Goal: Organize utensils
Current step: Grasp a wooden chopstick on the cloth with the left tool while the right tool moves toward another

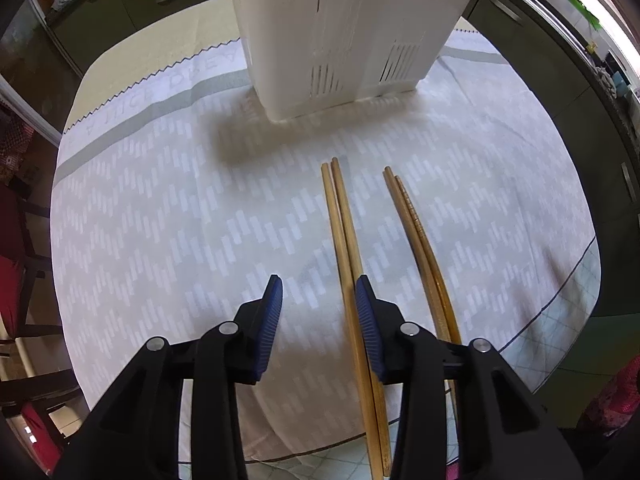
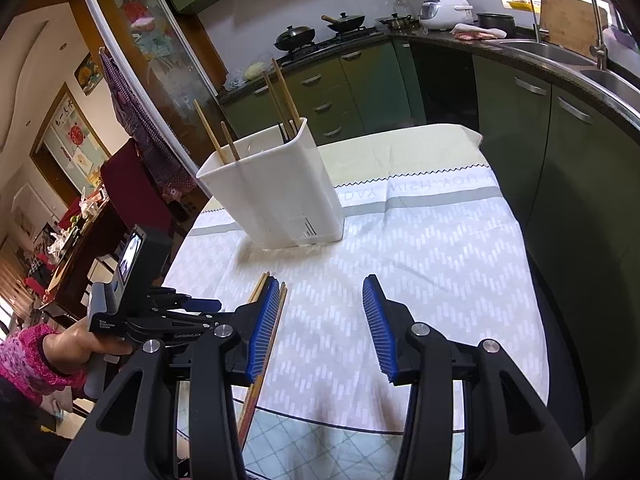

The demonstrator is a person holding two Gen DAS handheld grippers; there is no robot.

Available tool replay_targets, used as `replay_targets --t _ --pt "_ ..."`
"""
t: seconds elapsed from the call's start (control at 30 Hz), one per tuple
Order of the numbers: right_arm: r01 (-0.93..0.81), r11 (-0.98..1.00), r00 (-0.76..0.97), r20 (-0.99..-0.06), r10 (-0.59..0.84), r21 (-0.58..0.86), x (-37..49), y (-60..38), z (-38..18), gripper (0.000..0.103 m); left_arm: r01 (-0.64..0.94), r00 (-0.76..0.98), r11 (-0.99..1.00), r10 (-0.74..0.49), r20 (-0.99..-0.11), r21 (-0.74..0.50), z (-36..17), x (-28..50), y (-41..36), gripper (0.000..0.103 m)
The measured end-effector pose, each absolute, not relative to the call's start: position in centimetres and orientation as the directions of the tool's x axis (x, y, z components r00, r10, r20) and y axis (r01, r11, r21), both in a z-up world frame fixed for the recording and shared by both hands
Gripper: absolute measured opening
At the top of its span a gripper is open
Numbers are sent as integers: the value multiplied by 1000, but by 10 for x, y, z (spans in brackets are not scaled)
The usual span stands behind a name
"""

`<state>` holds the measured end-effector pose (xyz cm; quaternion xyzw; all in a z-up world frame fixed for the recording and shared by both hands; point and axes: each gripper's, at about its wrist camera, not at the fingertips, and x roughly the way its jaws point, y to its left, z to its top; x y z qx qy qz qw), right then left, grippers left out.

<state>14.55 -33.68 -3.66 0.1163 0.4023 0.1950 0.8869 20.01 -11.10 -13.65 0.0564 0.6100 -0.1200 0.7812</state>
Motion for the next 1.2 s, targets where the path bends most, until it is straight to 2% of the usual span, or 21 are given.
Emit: replay_targets --t 0.47,0.53,0.63,0.73,0.9,1.2 --pt "-295 899 534 -725 435 323 154 -298 -51 46 258 197 963 -126 -972 -73 -149 203 -118 35" --pt "-307 903 517 -744 423 300 156 -287 -56 46 262 194 962 -127 -973 -74 -149 204 -119 31" --pt "-343 903 452 -797 401 259 161 -263 -73 46 260 186 964 -111 -976 -60 -149 203 -114 16" --pt "-372 905 398 -845 357 207 166 -239 -95 46 249 180 967 -100 -979 -53 -151 203 -102 11" --pt "-398 904 342 -888 307 159 173 -209 -125 44 229 182 970 -130 -975 -87 -153 203 -88 11" --pt "-380 925 368 -913 178 28 180 -183 -148 44 259 200 960 -165 -966 -110 -151 190 -75 11"
